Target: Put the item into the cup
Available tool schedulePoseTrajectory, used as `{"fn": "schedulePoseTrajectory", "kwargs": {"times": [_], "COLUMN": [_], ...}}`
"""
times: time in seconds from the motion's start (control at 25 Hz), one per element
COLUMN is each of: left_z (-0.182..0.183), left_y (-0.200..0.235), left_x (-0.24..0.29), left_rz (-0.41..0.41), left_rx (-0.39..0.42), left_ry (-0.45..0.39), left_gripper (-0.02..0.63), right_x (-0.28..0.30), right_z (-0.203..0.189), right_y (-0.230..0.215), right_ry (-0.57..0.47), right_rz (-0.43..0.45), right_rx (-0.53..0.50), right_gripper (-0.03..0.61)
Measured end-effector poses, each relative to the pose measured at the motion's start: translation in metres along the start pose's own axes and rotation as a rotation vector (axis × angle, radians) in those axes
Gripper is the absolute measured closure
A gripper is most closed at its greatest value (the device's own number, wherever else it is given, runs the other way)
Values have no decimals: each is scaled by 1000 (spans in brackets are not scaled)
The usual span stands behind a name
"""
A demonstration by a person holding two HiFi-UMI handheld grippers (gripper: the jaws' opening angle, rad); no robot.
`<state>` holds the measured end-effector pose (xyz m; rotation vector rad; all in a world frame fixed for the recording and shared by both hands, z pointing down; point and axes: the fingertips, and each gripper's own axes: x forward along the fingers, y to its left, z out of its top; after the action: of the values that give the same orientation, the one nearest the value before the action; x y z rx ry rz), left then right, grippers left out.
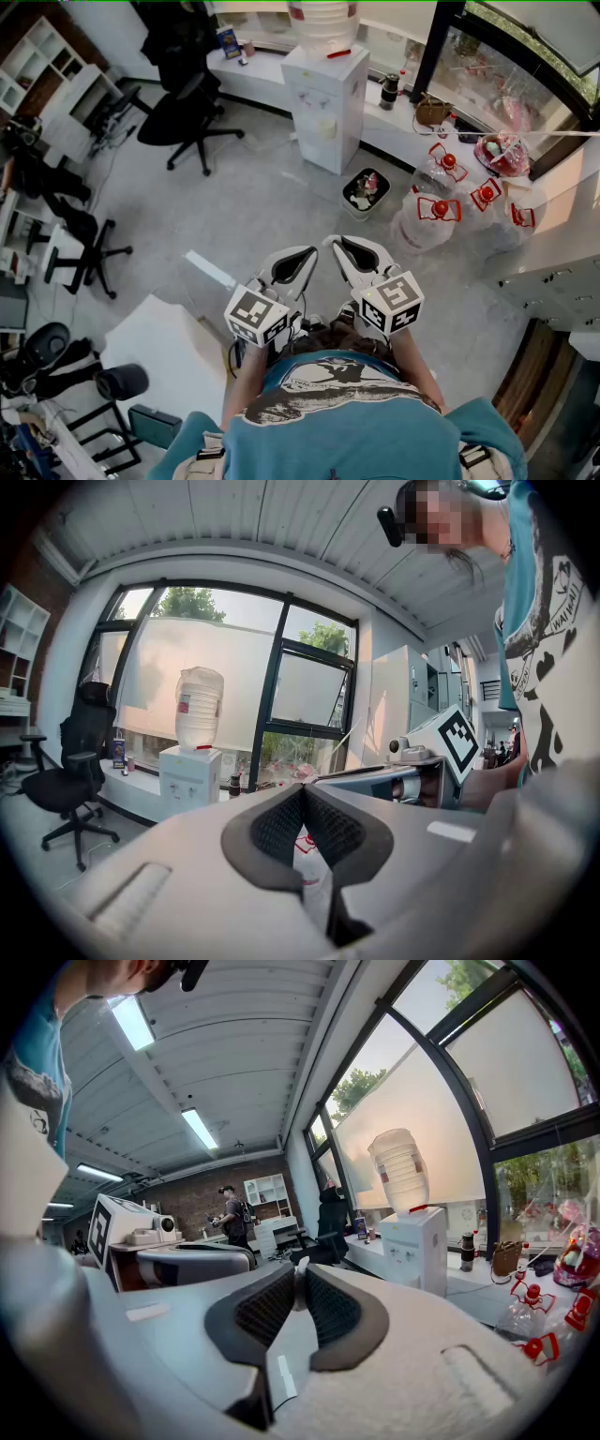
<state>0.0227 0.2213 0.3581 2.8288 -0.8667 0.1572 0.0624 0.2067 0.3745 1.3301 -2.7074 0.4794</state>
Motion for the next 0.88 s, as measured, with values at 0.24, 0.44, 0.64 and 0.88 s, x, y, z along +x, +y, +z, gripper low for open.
{"fn": "schedulePoseTrajectory", "kwargs": {"times": [0.24,0.44,0.64,0.88], "left_z": [-3,-5,-6,-2], "left_y": [12,14,13,15], "left_x": [-5,-4,1,15], "left_rz": [11,10,8,17], "left_rx": [-19,-16,-16,-16], "left_ry": [4,13,20,25], "left_gripper": [600,601,601,601], "right_x": [6,6,5,4], "right_z": [-2,-4,0,3], "right_y": [3,1,-5,-20], "right_ry": [9,17,-2,-5], "right_rz": [-14,-23,-23,-16], "right_rx": [-5,-9,4,22], "right_gripper": [541,541,541,541]}}
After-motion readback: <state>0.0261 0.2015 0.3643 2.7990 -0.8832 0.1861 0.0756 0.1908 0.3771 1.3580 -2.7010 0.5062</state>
